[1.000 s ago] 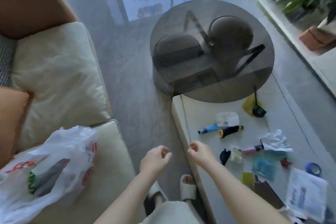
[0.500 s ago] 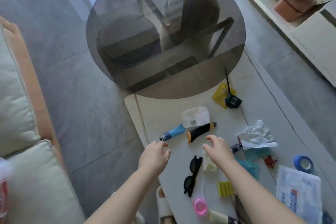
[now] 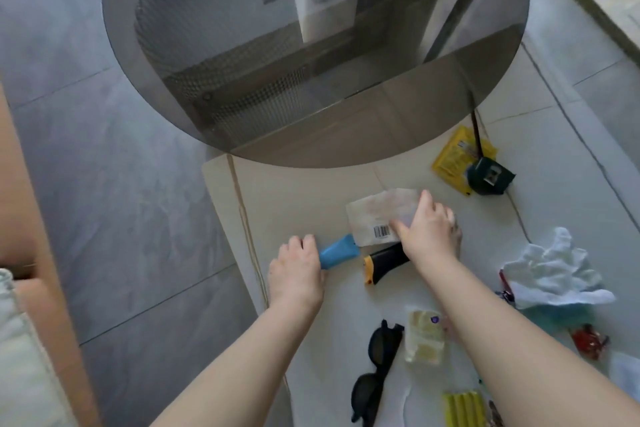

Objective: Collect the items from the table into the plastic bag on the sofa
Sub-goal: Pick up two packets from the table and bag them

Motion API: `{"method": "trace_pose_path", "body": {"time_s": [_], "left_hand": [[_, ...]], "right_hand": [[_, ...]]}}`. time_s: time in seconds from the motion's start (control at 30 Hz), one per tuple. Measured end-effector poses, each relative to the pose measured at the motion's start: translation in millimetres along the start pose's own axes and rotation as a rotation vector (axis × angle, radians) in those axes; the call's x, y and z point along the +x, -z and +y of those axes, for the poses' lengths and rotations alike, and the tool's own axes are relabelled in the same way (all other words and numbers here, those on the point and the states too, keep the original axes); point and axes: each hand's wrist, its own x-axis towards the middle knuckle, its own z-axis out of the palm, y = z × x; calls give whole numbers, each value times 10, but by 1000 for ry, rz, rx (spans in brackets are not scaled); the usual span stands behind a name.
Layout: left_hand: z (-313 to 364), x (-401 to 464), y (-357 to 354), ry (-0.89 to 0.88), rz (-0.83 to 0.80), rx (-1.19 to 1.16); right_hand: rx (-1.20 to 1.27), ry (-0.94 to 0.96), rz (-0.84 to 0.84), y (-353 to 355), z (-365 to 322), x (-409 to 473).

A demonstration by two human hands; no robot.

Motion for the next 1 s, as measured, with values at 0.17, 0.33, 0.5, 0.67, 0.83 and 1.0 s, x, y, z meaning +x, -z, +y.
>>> {"method": "trace_pose_path", "body": {"time_s": [0.17, 0.33, 0.5, 0.67, 0.83, 1.0], "left_hand": [[-150, -119, 61, 30, -42, -93], [-469, -506, 330, 149, -65, -286], [-941, -1012, 630, 240, -31, -451], [-1536, -1629, 952, 301, 125, -733], [-2251, -2183, 1305, 422, 300, -906], [-2979, -2709, 1549, 565, 470, -1005]], "right_hand": [[102, -69, 40, 78, -119, -44], [383, -110, -56, 240, -306, -338], [741, -105, -185, 370, -721, -991], [914, -1, -369, 377, -1346, -1796], [920, 139, -510, 262, -2082, -2603], [866, 304, -626, 116, -2792, -3286]]}}
